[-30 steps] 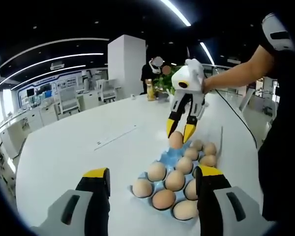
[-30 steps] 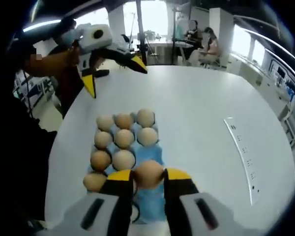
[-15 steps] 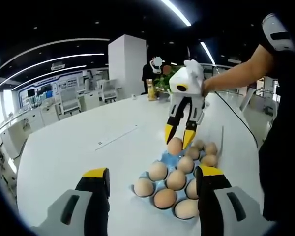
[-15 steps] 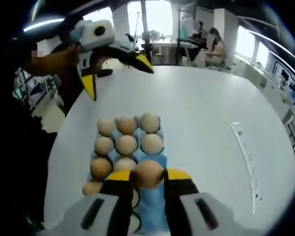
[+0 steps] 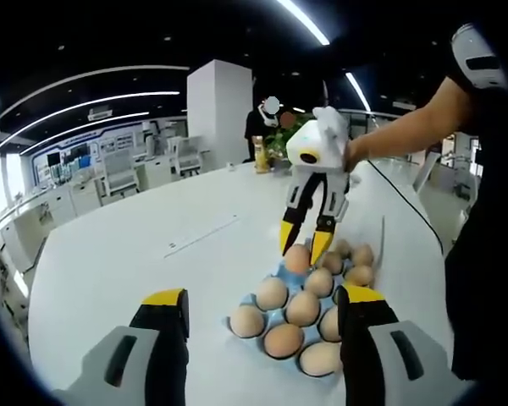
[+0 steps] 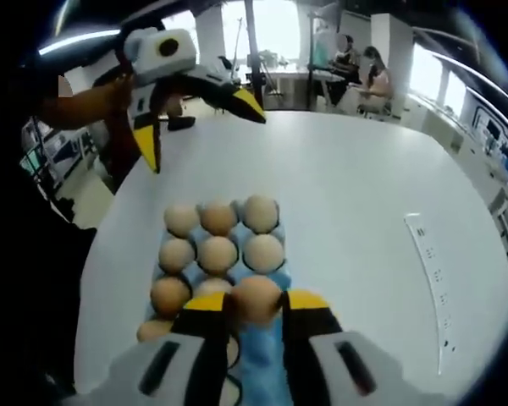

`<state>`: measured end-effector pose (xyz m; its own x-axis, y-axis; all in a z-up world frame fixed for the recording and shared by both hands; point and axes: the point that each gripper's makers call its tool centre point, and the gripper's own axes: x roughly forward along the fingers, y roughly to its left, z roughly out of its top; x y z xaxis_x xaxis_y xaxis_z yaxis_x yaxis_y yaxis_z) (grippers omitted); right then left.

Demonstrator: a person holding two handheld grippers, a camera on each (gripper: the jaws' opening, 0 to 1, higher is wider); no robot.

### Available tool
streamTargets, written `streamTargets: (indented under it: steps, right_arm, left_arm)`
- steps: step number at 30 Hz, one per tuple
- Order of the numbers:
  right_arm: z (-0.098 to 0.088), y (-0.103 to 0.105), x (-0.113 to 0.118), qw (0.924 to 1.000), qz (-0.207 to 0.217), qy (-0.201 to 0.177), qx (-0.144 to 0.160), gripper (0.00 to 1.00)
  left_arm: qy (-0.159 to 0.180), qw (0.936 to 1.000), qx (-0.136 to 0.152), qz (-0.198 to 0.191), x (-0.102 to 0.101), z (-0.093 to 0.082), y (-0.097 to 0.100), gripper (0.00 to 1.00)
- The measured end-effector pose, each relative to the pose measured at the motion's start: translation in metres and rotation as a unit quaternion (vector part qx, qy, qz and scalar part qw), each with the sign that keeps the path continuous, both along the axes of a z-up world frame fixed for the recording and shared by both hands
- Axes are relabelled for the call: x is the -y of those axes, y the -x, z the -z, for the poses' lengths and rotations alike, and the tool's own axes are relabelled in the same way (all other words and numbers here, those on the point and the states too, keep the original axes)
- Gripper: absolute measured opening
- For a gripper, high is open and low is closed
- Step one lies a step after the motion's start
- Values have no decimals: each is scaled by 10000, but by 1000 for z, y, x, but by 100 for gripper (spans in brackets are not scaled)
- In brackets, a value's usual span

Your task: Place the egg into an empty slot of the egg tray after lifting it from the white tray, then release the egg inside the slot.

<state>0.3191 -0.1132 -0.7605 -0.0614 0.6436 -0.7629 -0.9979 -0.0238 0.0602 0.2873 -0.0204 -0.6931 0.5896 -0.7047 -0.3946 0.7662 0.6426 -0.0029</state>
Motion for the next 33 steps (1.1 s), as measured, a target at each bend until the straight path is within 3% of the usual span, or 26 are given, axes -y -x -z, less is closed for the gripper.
streamTargets:
  steps: [33]
  right_arm:
    - [22,-5,-5,9998,-21,189,-22,24]
  left_arm:
    - [8,10000,-9,-16,-1,0,0,71]
